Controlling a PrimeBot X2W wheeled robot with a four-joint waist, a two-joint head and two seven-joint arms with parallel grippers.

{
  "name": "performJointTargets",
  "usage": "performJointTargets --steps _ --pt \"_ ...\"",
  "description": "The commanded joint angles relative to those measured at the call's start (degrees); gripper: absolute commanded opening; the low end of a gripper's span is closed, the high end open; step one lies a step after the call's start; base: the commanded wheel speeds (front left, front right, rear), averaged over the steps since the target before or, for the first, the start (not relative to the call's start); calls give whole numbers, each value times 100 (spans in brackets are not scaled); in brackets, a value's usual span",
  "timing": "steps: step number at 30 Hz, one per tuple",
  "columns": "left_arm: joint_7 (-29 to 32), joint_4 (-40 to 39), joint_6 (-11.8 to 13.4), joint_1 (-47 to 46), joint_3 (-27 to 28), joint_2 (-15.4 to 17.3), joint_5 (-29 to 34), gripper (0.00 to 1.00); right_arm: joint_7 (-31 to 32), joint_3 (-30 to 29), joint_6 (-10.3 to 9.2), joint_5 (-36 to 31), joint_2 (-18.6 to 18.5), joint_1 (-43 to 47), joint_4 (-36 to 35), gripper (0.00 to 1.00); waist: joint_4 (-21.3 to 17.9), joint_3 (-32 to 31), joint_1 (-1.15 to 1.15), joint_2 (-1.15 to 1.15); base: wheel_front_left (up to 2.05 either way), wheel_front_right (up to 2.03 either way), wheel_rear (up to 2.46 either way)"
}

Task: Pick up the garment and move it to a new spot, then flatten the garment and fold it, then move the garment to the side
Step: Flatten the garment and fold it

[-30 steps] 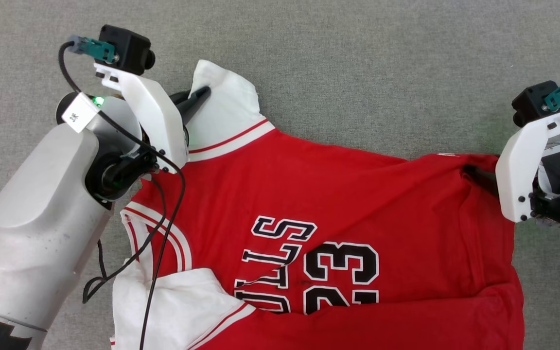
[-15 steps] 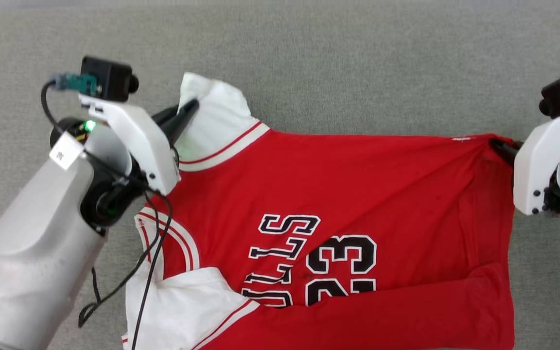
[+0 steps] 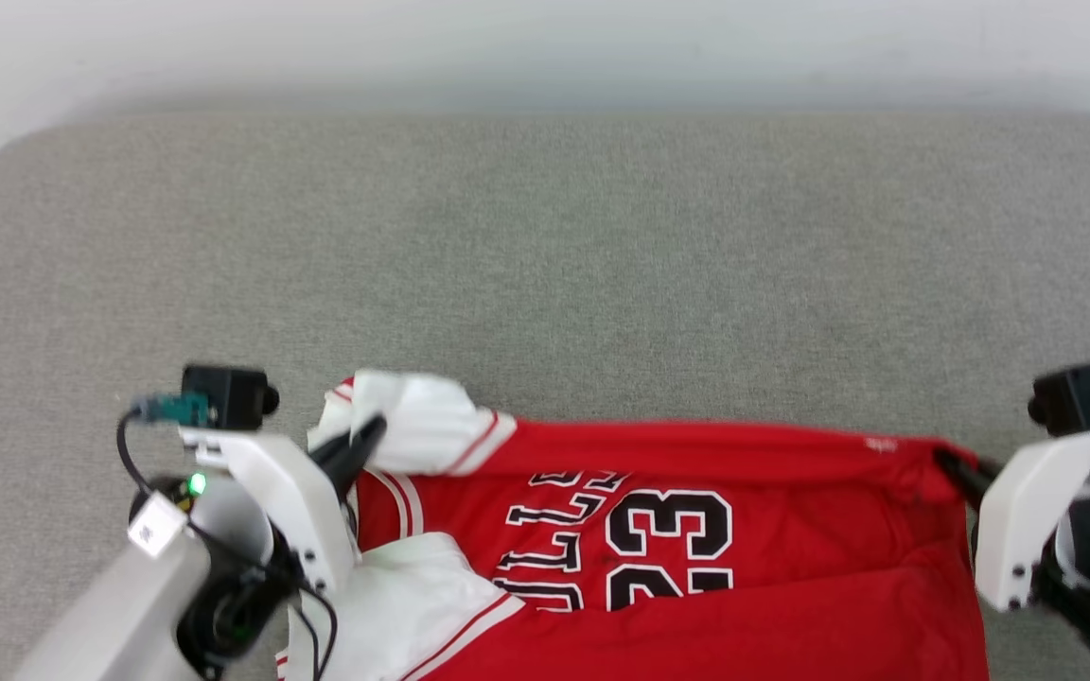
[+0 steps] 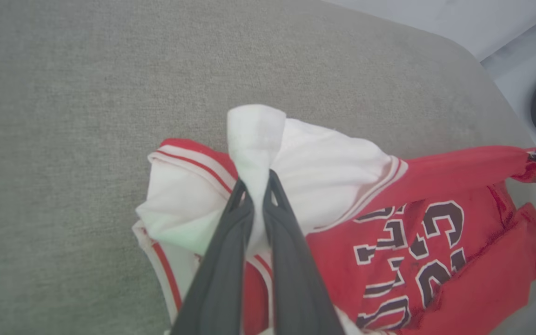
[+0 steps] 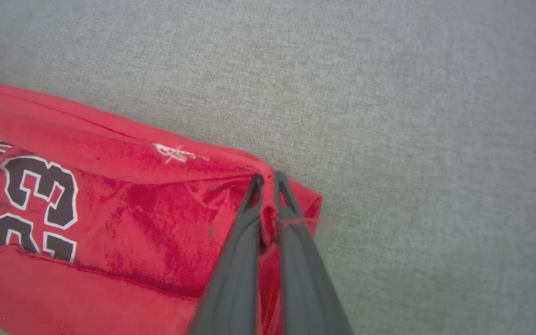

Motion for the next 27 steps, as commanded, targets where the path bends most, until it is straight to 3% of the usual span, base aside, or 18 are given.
performJointTargets --steps 1,11,12,13,14,15,16,23,27 --pt "-34 -88 76 227 -11 32 -34 0 -40 -92 -9 -7 86 257 -37 0 51 -138 0 0 0 0 0" --pt "-161 -315 399 1505 -182 -46 -317 0 -432 -513 -8 -87 708 1484 50 0 35 -472 0 0 0 0 0" --pt "-208 -293 378 1554 -194 -103 -347 0 -486 -530 -8 -91 769 1547 69 16 36 -469 0 0 0 0 0" --pt "-232 -258 334 1605 -203 -148 -397 7 -555 -547 -8 -100 816 1605 77 33 32 -466 0 0 0 0 0" --pt "-266 -212 310 1640 -218 -186 -394 28 -683 -622 -7 -96 880 1633 84 72 26 -459 0 0 0 0 0" --pt "-330 -177 305 1652 -214 -221 -376 68 -794 -652 -7 -129 917 1657 98 100 18 -455 0 0 0 0 0" --pt "-355 -141 289 1678 -232 -283 -391 98 -921 -681 -7 -144 974 1683 115 100 13 -452 0 0 0 0 0" --pt "-732 -136 243 1688 -173 -342 -265 100 -2051 -996 -7 -249 1283 1617 -104 100 13 -501 0 0 0 0 0" --pt "-1036 -400 268 1617 -147 -237 2 100 -2179 -1077 -7 -345 1276 1596 -267 100 23 -579 0 0 0 0 0"
